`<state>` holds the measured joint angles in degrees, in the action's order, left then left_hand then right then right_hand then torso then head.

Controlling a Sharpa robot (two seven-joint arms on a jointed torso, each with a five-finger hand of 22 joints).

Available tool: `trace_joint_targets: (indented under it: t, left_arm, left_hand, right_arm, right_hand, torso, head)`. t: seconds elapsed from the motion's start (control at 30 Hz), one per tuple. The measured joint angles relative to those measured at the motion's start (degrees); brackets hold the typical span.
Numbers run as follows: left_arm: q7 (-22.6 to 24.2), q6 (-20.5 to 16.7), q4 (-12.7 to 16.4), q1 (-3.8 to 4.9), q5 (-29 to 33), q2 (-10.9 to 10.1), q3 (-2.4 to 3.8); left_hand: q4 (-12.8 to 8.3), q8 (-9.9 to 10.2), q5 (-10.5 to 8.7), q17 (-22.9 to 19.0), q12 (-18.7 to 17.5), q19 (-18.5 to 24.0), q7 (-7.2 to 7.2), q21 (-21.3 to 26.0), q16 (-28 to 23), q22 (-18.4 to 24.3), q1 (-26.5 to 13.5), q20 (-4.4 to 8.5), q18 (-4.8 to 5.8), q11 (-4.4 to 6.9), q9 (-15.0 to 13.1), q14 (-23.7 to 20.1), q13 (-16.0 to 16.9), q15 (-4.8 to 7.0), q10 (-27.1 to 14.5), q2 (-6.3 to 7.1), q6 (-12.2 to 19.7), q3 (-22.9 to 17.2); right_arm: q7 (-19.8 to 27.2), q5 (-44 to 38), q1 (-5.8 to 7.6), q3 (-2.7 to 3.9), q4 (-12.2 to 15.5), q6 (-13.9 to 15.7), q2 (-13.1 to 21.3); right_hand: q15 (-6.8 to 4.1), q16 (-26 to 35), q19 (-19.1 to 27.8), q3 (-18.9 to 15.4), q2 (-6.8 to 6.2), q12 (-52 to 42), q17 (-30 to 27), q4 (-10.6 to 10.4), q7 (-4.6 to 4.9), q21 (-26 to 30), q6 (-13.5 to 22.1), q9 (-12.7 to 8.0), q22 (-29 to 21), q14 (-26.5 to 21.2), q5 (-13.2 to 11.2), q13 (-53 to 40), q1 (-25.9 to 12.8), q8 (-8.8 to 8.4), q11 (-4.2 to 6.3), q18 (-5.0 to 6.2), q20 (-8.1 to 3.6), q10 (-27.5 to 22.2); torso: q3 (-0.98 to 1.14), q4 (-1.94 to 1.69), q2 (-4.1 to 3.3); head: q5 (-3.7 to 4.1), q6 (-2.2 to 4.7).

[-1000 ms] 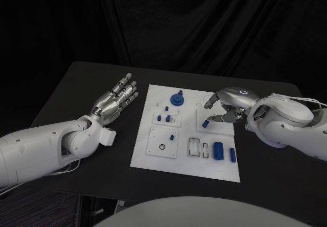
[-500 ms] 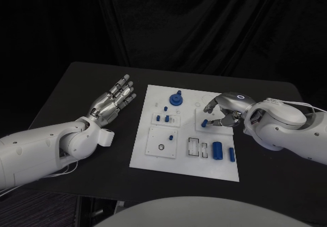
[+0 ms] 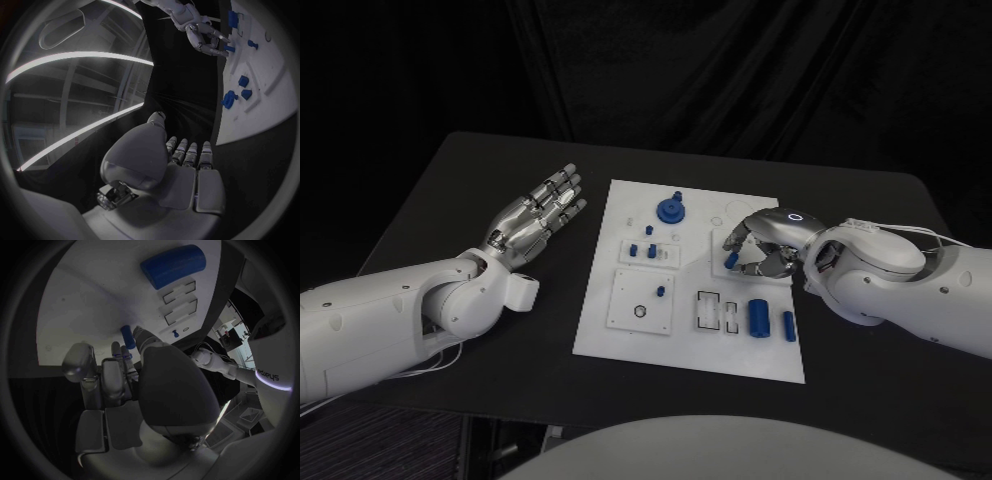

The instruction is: Assemble the parts on the task board

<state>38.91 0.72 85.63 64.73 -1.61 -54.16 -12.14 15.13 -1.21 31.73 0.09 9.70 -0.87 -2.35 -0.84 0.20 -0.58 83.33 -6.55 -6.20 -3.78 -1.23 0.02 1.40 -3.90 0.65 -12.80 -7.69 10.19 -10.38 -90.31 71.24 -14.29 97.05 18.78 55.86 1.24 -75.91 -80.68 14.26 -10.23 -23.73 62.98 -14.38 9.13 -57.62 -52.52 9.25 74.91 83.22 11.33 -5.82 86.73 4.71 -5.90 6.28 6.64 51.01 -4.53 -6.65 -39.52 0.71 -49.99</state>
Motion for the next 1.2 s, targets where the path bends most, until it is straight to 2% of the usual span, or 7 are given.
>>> trace_joint_targets:
  t: [0.17, 0.47, 0.77, 0.9, 1.0, 1.1, 1.2]
  left_arm:
    - [0.00, -0.02, 0.14, -0.03, 0.00, -0.12, 0.00]
    - [0.00, -0.01, 0.19, -0.08, 0.00, -0.29, 0.00]
    - [0.00, 0.42, 0.19, -0.16, 0.01, -0.25, 0.00]
    - [0.00, 0.54, 0.21, -0.19, 0.01, -0.32, 0.00]
    - [0.00, 0.69, 0.21, -0.21, 0.01, -0.41, 0.00]
    - [0.00, 0.81, 0.21, -0.22, 0.01, -0.43, 0.00]
    - [0.00, 0.91, 0.21, -0.23, 0.01, -0.43, 0.00]
  left_hand:
    - [-0.12, 0.00, 0.23, 0.01, 0.89, 0.00, 0.21, 0.00, 0.00, 0.00, 0.24, 0.00, 0.00, -0.77, 0.00, 0.07, 0.08, -0.34, 0.37, 0.24, -0.21, -0.20]
    - [0.04, 0.00, 0.22, 0.02, 0.89, 0.00, 0.21, 0.00, 0.00, 0.00, 0.23, 0.00, 0.00, -1.19, 0.01, 0.12, 0.13, -0.53, 0.41, 0.24, -0.21, -0.36]
    - [-0.06, 0.00, 0.39, 0.03, 0.89, -0.21, 0.21, 0.00, 0.00, 0.01, 0.23, -0.21, 0.01, -1.60, 0.01, 0.21, 0.12, -1.04, 0.39, 0.23, -0.21, -0.77]
    - [-0.12, 0.00, 0.46, 0.04, 0.89, -0.03, 0.42, 0.00, 0.00, 0.00, 0.23, -0.39, 0.00, -1.78, 0.01, 0.00, 0.12, -1.25, 0.22, 0.23, -0.42, -0.83]
    - [-0.12, 0.00, 0.46, 0.05, 0.89, 0.00, 0.41, 0.00, 0.00, -0.04, 0.23, -0.42, 0.01, -1.80, -0.01, 0.01, 0.12, -1.24, 0.19, 0.23, -0.41, -0.83]
    - [-0.28, 0.01, 0.46, 0.05, 0.89, -0.05, 0.68, 0.00, 0.00, -0.05, 0.23, -0.46, 0.00, -1.80, -0.06, 0.01, 0.11, -1.24, 0.19, 0.23, -0.68, -0.99]
    - [-0.28, 0.00, 0.46, 0.05, 0.89, -0.22, 0.82, 0.00, 0.00, -0.04, 0.23, -0.63, 0.01, -1.80, -0.07, 0.21, 0.11, -1.44, 0.19, 0.23, -0.82, -0.99]
  right_arm:
    - [0.36, 0.01, -0.46, -0.01, -0.68, 0.06, -0.71]
    - [1.04, 0.03, -0.69, 0.02, -1.21, 0.48, -1.43]
    - [1.40, 0.03, -0.71, 0.04, -1.09, 1.51, -1.22]
    - [1.49, 0.04, -0.72, 0.06, -0.40, 2.20, -0.78]
    - [1.52, 0.04, -0.70, 0.20, 0.78, 3.10, -0.12]
    - [1.55, 0.04, -0.14, 0.21, 2.22, 3.94, 0.47]
    - [1.56, 0.04, 1.42, 0.28, 4.00, 4.60, 0.92]
  right_hand:
    - [-0.22, 0.00, -0.13, 1.80, -0.23, 0.57, 0.24, 0.19, -0.45, 0.00, -2.93, 0.30, 0.00, 0.22, 1.62, 0.43, 0.97, 0.96, 0.35, 0.00, -0.13, 2.47]
    - [-0.78, 0.43, -0.40, 4.26, 0.04, 1.80, 0.11, 0.30, -1.21, 0.00, -6.98, 1.69, 0.00, 0.05, 1.68, 0.84, 1.76, 2.62, 1.03, 0.00, -0.40, 6.56]
    - [-1.84, 0.88, -0.31, 6.86, 0.47, 3.20, -0.24, 2.43, -2.16, 0.00, -9.82, 3.48, 0.00, 0.08, 1.99, 1.31, 3.76, 3.85, 1.99, -0.01, -1.35, 10.70]
    - [-2.22, 0.88, -0.31, 8.41, 0.82, 3.78, -0.34, 3.81, -2.25, 0.00, -10.45, 4.25, -0.01, -0.15, -0.87, 1.31, 4.60, 4.16, 1.33, -0.01, -1.53, 11.36]
    - [-2.22, 1.51, -0.10, 8.96, 0.98, 3.95, -0.93, 4.06, -2.25, 0.50, -10.45, 4.49, -0.01, -0.15, -1.40, 1.30, 4.75, 4.17, 1.29, -0.01, -1.74, 11.40]
    - [-2.22, 1.59, -0.10, 9.35, 1.04, 4.04, -1.08, 4.26, -2.25, 0.60, -10.45, 4.71, -0.01, -0.15, -1.44, 1.30, 4.83, 4.17, 1.01, 0.00, -1.74, 11.68]
    - [-2.22, 1.59, -0.09, 9.49, 1.04, 4.17, -1.08, 4.27, -2.25, 0.60, -10.45, 4.86, -0.01, -0.15, -1.88, 1.30, 4.83, 4.17, 0.97, 0.00, -1.74, 11.72]
  torso:
    - [-0.01, -0.03, -0.01]
    - [-0.05, -0.01, 0.01]
    - [-0.04, -0.07, -0.02]
    - [-0.04, -0.05, -0.02]
    - [-0.04, -0.01, -0.02]
    - [-0.04, 0.03, -0.02]
    - [-0.04, 0.04, -0.01]
  head:
    - [-0.09, 0.00]
    - [-0.12, 0.00]
    - [-0.10, 0.00]
    - [-0.26, 0.00]
    - [-0.46, 0.00]
    - [-0.59, 0.00]
    - [-0.67, 0.00]
